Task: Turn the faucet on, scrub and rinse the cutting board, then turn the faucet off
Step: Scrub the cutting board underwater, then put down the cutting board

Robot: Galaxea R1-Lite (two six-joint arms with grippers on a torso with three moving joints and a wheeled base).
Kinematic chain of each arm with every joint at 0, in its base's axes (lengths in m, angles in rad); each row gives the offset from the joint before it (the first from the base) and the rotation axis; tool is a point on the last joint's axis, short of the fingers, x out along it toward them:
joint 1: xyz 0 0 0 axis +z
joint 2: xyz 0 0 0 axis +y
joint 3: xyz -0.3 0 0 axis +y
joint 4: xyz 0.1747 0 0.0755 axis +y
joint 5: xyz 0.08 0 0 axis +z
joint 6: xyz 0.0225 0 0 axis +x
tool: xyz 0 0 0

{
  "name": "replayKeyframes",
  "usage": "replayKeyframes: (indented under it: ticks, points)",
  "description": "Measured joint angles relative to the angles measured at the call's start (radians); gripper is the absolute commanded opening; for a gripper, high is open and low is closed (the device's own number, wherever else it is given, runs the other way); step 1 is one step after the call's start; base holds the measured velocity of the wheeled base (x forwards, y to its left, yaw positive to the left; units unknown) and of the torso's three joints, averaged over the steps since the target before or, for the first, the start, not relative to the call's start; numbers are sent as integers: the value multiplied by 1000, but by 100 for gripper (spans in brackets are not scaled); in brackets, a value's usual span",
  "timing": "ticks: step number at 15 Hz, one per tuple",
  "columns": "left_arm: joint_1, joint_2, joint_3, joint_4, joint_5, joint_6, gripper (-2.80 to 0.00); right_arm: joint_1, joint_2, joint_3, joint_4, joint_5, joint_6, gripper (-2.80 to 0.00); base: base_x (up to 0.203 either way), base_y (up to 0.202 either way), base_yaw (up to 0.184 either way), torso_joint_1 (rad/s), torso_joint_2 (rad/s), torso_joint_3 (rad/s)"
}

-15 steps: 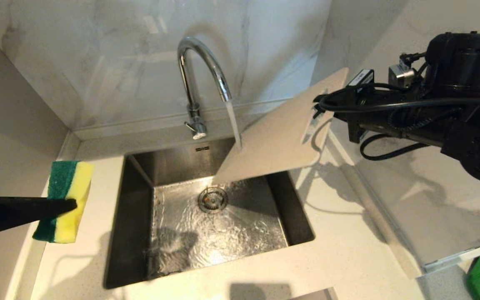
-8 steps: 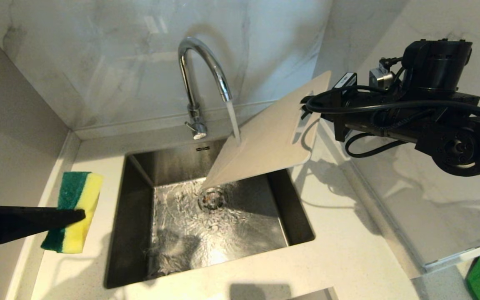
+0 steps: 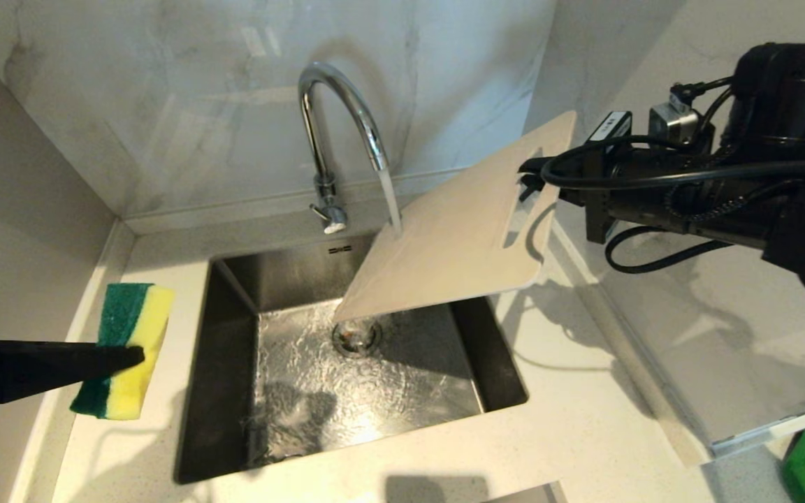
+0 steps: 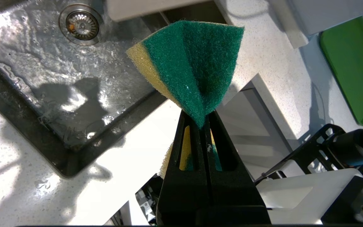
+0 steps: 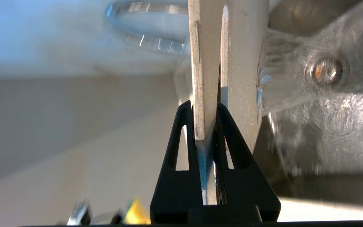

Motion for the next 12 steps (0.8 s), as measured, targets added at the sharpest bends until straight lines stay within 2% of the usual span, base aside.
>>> replayKeyframes:
  ticks: [5, 8, 12]
  points:
    - [0, -11, -8, 14, 11, 3, -280, 24, -332, 126, 246, -1, -65, -280, 0, 0, 0, 0, 0, 0]
    - [0, -18, -9, 26, 11, 3, -280, 27, -552, 143, 456, -9, -77, -280, 0, 0, 0, 0, 0, 0]
    - [0, -14, -12, 34, 11, 3, -280, 29, -773, 150, 708, -62, -82, -280, 0, 0, 0, 0, 0, 0]
